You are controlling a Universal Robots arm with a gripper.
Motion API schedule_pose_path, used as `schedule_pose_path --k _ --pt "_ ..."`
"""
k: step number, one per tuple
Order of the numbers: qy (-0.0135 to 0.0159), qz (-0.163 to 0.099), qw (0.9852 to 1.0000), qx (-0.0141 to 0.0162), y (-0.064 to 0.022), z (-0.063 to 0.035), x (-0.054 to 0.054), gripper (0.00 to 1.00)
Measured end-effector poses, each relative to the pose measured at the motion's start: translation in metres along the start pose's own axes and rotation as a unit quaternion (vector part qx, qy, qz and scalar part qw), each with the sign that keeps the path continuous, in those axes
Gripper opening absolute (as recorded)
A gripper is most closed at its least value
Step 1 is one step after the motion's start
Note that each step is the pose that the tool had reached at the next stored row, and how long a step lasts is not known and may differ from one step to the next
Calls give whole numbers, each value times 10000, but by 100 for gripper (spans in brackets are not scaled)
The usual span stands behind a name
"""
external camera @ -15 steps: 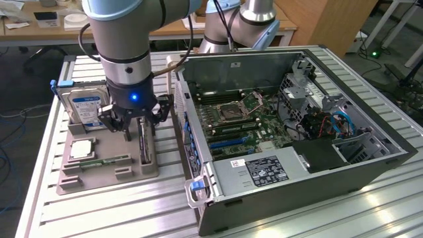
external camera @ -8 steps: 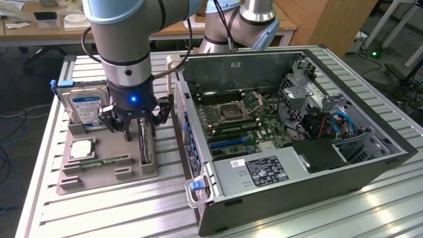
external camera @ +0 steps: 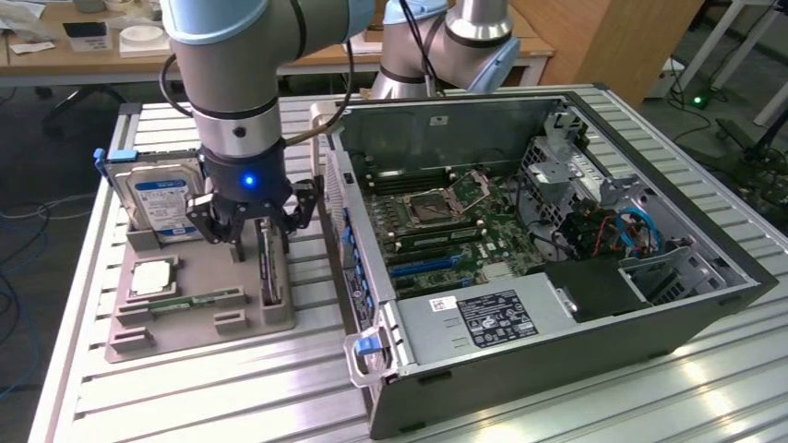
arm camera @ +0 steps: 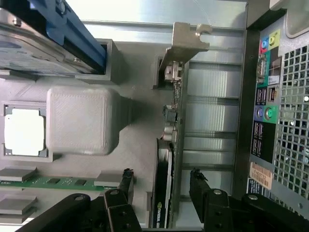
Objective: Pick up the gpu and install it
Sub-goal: 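Pick up the gpu and move the gpu toward the slot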
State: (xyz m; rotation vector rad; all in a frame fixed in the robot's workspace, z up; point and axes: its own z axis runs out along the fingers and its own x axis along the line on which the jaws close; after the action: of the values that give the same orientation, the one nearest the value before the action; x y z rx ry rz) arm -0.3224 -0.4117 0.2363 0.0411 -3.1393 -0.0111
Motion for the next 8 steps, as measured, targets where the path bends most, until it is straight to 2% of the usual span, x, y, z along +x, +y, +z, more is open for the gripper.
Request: schedule_pose_path --k 4,8 --pt "4 3 10000 64 38 63 -2 59" --pt "8 12 10000 92 43 135 -3 59"
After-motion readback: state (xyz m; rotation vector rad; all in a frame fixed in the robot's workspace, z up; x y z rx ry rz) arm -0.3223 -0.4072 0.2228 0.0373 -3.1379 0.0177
